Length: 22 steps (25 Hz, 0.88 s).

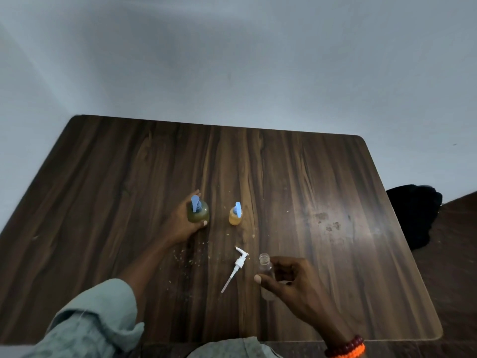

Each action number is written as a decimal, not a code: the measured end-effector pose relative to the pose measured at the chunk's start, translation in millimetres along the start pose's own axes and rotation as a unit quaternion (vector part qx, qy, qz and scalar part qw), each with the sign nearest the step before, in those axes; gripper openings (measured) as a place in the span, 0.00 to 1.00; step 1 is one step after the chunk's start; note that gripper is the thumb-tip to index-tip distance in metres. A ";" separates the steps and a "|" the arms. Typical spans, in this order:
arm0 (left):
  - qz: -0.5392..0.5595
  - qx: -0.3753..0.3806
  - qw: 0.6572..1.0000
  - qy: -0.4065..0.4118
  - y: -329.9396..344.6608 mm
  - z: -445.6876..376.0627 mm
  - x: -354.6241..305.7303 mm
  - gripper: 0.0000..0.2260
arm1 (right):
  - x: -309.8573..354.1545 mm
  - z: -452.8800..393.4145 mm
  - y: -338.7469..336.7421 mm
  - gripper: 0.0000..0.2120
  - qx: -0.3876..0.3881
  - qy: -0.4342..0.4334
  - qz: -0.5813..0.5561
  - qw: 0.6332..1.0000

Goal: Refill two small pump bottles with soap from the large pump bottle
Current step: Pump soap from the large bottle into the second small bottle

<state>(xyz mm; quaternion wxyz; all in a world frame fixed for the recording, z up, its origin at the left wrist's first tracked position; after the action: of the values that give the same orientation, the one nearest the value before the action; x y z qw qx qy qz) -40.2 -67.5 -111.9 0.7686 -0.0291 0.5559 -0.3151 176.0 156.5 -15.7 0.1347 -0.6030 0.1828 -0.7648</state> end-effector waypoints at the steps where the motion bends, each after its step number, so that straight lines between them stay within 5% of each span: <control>1: 0.011 -0.020 1.000 -0.008 -0.9 -0.6 5.0 0.41 | -0.1 0.1 2.1 0.09 0.001 0.002 -0.001 1.000; 7: -0.053 -0.176 0.982 -0.040 -1.5 29.8 18.1 0.32 | -2.3 -0.3 9.7 0.11 0.000 0.009 -0.019 1.000; 11: -0.074 -0.220 0.972 -0.049 8.1 56.7 24.8 0.38 | 0.3 -2.7 11.2 0.11 0.001 0.002 -0.013 1.000; 16: 0.030 -0.168 0.983 -0.062 -0.2 39.9 40.8 0.50 | 2.2 -1.7 8.9 0.11 0.004 0.001 -0.003 1.000; 20: 0.088 -0.102 0.985 -0.108 5.8 25.9 48.9 0.33 | 2.4 3.3 1.7 0.12 -0.003 -0.001 0.003 1.000; 22: 0.123 -0.098 0.981 -0.114 8.2 30.1 47.7 0.35 | 3.2 5.2 -2.7 0.11 -0.007 0.000 0.000 1.000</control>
<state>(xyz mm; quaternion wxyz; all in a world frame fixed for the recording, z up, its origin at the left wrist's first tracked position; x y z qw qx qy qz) -1.4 -94.9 -143.5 0.8533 -0.0716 0.4920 -0.1573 180.3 156.9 -10.7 0.1307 -0.6042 0.1879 -0.7633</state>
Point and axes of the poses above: each hand's wrist, its own z-axis away from the middle knuckle, its own y-axis out of the palm, x = y × z, the point moved 9 cm from there along -z, towards the middle knuckle, and after that the axes turned 6 degrees about -y, right-handed, at the moved point
